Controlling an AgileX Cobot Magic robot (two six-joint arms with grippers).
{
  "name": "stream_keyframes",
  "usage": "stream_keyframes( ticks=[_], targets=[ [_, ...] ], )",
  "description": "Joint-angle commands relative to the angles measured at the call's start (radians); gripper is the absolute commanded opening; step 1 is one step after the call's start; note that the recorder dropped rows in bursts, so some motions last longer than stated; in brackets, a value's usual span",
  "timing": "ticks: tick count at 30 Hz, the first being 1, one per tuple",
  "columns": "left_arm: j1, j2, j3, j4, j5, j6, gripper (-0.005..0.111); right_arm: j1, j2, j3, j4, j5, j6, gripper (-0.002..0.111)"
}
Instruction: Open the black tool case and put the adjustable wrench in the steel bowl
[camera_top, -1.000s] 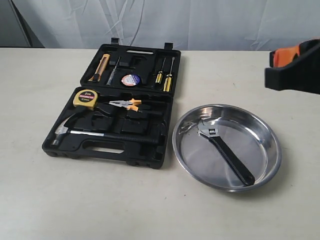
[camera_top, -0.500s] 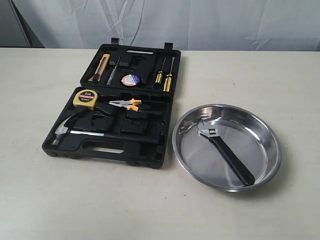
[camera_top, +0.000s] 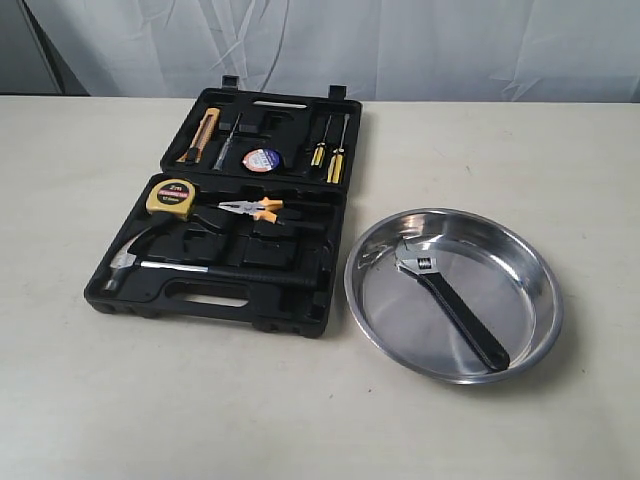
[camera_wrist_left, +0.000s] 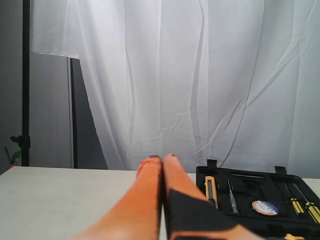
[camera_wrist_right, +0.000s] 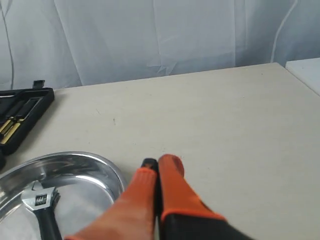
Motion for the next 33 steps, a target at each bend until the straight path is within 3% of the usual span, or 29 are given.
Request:
stream_keyframes(
  ticks=[1, 10, 19, 33],
  targets=[
    [-0.008, 0.005, -0.004, 0.002, -0.005, -0.003, 0.0, -0.016, -0.046, 0.031, 0.007, -0.026, -0.006, 0.0],
    [-0.008, 0.005, -0.004, 0.002, -0.005, -0.003, 0.0, -0.016, -0.23, 0.102, 0.007, 0.003, -0.006, 0.0],
    [-0.008, 0.005, -0.004, 0.002, -0.005, -0.003, 0.0, -0.016, -0.239, 0.124, 0.01, 0.095, -0.006, 0.0],
    [-0.008, 0.005, -0.004, 0.002, -0.005, 0.0, 0.0, -0.016, -0.239, 0.124, 0.012, 0.098, -0.006, 0.0]
  ],
)
